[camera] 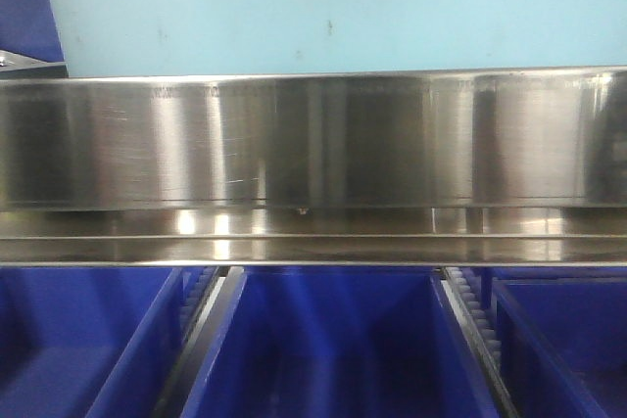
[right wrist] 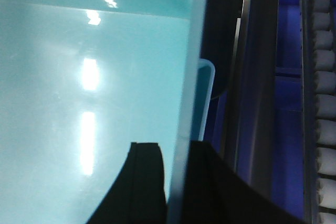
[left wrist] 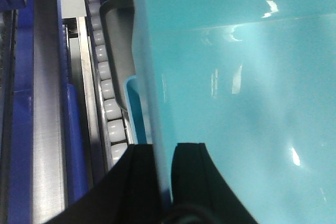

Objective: Move two blue bins to right shelf middle

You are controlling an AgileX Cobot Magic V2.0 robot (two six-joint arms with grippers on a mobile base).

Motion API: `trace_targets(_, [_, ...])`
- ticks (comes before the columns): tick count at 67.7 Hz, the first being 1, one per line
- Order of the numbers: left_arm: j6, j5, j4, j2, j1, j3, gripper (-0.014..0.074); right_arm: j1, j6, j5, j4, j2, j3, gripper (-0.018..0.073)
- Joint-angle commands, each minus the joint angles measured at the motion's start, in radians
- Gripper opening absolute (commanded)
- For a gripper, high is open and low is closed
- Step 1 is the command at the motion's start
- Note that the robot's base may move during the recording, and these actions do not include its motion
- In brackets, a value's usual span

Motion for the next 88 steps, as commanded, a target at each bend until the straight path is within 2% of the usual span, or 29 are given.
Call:
trace_targets(1, [0.027, -0.013, 0.028, -0.001, 0.005, 0.014, -0.0111, -0.009, -0.016, 0.000, -0.047, -0.009, 0.002, -0.0152])
trace_targets(14, [0.033, -0.013, 0.023, 0.001, 0.005, 0.040, -0.0109, -0.009, -0.016, 0.015, -0.073, -0.009, 0.004, -0.0147])
trace_targets(19, [0.034, -0.013, 0.023, 0.001, 0.005, 0.040, -0.0063, -0.009, -0.016, 0.015, -0.075, -0.009, 0.004, -0.0085])
trace_targets(24, [0.035, -0.013, 0.023, 0.001, 0.005, 0.040, 0.0029, -0.009, -0.016, 0.015, -0.075, -0.009, 0.004, 0.0049])
trace_targets(30, [0.043, -0.013, 0.023, 0.001, 0.005, 0.040, 0.0187, -0.009, -0.016, 0.015, -0.075, -0.009, 0.004, 0.0277])
trace_targets(31, [0.043, -0.013, 0.023, 0.001, 0.005, 0.040, 0.0216, -0.009, -0.016, 0.015, -0.075, -0.009, 0.004, 0.0337])
trace_targets(36, [0.043, -0.013, 0.023, 0.001, 0.005, 0.040, 0.0366, -0.009, -0.016, 0.015, -0.077, -0.009, 0.004, 0.0508])
trace_targets(40, [0.043, -0.013, 0.023, 0.001, 0.005, 0.040, 0.0477, -0.009, -0.016, 0.013, -0.077, -0.012, 0.004, 0.0579])
trace_targets(47, [0.043, -0.013, 0.023, -0.008, 0.005, 0.040, 0.0614, -0.009, -0.016, 0.006, -0.077, -0.019, 0.004, 0.0557])
trace_targets(67, [0.085, -0.013, 0.019, -0.053, 0.012, 0.054, 0.0589, -0.009, -0.016, 0.046, -0.077, -0.056, 0.007, 0.0504])
trace_targets(78, [0.088, -0.013, -0.063, -0.071, 0.047, 0.161, 0.0589, -0.009, -0.016, 0.028, -0.077, -0.056, 0.082, 0.0496])
trace_targets(88, [0.117, -0.116, -0.162, -0.084, 0.057, 0.317, 0.0589, -0.009, -0.016, -0.032, -0.077, -0.056, 0.199, 0.0496])
